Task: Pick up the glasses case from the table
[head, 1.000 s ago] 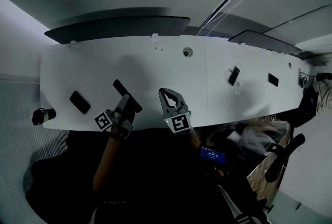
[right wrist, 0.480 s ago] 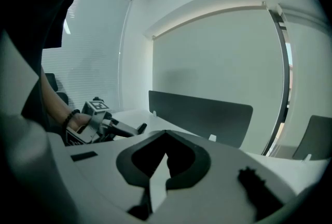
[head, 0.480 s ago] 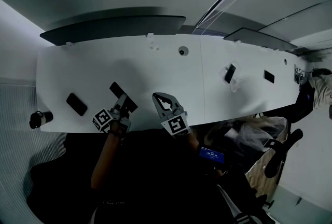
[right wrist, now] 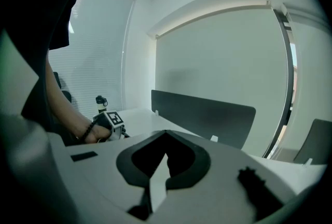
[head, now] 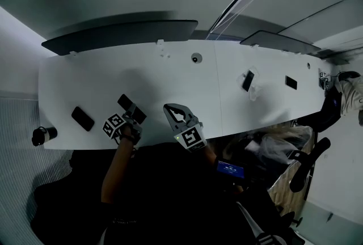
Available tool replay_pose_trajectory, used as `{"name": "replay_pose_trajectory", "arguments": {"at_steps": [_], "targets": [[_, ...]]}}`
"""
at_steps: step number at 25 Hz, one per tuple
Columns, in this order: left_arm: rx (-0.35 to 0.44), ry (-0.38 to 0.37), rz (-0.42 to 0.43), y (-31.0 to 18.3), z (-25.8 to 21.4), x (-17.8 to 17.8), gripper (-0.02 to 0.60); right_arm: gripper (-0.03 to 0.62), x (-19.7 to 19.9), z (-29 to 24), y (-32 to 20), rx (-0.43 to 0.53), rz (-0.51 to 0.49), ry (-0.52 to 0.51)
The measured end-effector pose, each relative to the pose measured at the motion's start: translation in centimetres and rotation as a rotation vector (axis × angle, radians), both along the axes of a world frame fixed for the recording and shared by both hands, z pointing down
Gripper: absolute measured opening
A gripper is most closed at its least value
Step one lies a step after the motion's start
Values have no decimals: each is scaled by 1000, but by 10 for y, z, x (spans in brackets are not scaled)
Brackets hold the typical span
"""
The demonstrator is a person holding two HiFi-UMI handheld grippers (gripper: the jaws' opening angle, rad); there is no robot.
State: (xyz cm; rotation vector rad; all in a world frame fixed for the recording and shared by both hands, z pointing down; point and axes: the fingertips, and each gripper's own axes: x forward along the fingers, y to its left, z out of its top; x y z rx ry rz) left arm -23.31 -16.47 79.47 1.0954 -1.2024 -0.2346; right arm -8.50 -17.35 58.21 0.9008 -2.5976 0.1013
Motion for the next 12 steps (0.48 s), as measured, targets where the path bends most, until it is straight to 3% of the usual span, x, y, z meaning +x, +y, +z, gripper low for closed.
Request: {"name": "replay_pose_trajectory", "arguments": {"at_steps": [12], "targets": [[-64,-29,9,0,14,-3,290,2,2,1,4,-7,-6,-1]]}}
